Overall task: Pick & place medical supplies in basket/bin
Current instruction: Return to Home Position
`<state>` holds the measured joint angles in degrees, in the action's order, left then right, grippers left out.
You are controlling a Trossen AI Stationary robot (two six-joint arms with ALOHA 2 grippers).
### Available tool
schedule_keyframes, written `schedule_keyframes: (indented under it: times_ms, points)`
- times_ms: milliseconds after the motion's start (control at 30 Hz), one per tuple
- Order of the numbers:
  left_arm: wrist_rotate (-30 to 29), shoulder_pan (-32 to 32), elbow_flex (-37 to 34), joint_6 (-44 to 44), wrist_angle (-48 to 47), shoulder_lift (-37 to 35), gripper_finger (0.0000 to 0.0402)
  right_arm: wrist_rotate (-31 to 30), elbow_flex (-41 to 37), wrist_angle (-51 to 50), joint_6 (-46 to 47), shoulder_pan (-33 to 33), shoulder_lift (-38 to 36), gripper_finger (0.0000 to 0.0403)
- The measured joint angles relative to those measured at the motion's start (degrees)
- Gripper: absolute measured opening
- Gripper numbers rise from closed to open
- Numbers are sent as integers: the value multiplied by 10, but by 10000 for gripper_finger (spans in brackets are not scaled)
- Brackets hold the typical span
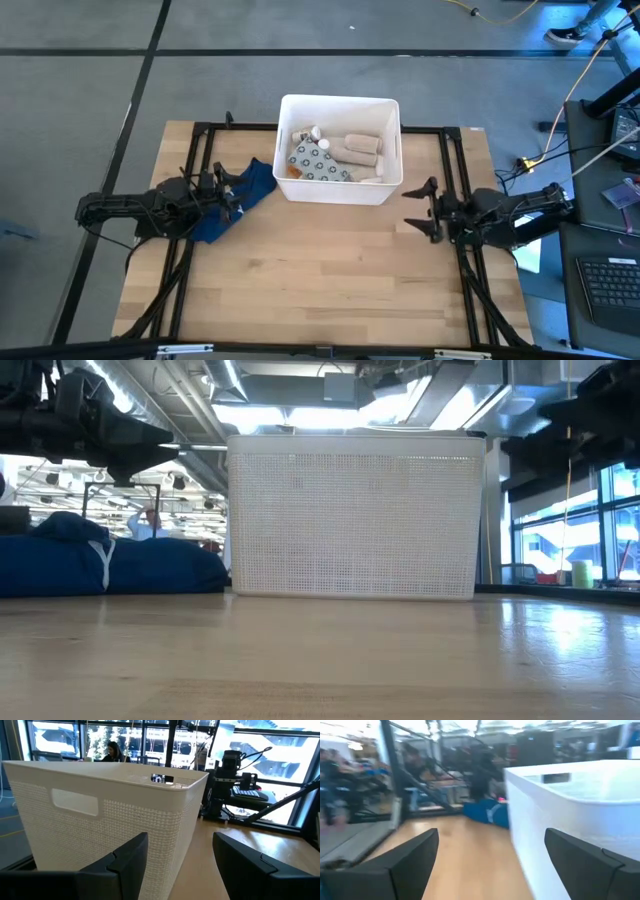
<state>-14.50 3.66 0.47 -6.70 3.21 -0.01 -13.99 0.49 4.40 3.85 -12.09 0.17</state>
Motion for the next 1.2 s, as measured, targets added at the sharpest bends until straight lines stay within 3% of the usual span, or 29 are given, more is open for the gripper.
schedule_keyframes:
  times_ms: [1200]
  points:
    - [7,0,0,0,-2,1,216,-14,1,-11,1,3,1,365]
